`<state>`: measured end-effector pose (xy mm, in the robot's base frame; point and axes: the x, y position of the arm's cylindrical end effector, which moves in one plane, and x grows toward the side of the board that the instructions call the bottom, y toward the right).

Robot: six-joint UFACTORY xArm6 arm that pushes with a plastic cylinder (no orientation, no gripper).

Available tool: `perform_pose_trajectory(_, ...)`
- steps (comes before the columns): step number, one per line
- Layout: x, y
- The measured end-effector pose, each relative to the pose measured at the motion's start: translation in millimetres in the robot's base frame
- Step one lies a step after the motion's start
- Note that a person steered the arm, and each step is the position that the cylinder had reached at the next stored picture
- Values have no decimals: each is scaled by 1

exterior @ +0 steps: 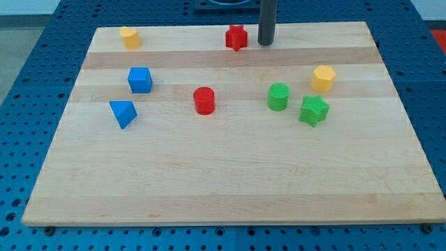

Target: Move the red star left a bit

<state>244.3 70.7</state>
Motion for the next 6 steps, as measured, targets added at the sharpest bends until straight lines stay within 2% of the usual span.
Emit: perform_pose_trajectory(6,0,-41)
